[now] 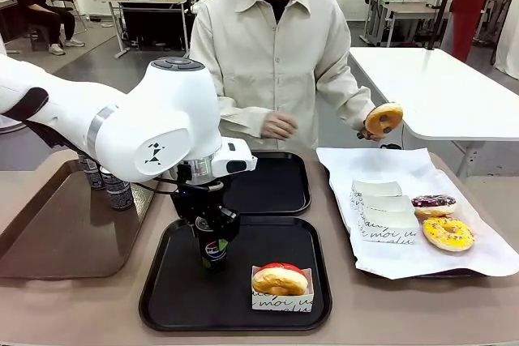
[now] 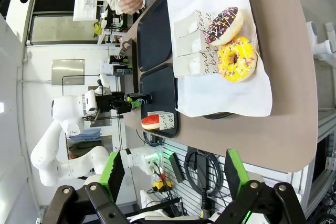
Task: Set up donuts and drinks on trays.
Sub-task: Pick up one Pepsi coke and place it on the Flat Tray.
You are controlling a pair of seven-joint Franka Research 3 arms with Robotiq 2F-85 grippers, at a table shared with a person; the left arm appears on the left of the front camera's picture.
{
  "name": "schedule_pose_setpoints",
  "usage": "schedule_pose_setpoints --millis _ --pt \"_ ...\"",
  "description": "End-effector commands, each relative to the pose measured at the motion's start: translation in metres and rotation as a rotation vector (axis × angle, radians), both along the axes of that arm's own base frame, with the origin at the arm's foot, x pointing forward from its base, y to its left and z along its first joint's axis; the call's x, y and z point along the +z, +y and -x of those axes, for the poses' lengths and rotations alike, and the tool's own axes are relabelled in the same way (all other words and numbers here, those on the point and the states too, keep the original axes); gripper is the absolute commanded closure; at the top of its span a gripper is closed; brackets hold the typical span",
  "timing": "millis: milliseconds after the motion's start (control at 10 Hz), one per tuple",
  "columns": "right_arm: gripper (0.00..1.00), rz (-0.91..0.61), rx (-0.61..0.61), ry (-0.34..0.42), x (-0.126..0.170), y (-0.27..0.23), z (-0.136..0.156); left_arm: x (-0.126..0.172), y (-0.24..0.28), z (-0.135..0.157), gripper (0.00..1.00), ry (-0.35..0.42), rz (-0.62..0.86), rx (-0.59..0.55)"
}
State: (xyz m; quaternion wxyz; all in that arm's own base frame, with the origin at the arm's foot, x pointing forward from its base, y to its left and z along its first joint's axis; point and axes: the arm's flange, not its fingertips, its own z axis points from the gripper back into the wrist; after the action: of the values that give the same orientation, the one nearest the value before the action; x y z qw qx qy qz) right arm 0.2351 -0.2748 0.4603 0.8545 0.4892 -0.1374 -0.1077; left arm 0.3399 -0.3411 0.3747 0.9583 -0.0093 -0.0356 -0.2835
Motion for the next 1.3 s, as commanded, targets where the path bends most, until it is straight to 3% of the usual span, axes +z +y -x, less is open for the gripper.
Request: schedule_pose_setpoints --millis 0,300,700,1200 --pt "0.0 -0.017 -0.001 -0.016 0.0 -0.001 0.0 0.004 -0.003 0.001 0.0 -0.032 0.007 -0.032" --pt "0.0 -0.017 -0.001 -0.016 0.0 -0.001 0.0 0.029 -0.004 0.005 0.0 -0.055 -0.043 -0.014" --pt "0.0 -0.017 -0.001 -0.016 0.0 -0.001 0.0 0.074 -0.003 0.035 0.0 -0.053 -0.154 0.055" --pt "0.0 -0.017 -0.001 -0.016 0.0 -0.001 0.0 0.091 0.012 0.043 0.0 -0.036 -0.07 0.122"
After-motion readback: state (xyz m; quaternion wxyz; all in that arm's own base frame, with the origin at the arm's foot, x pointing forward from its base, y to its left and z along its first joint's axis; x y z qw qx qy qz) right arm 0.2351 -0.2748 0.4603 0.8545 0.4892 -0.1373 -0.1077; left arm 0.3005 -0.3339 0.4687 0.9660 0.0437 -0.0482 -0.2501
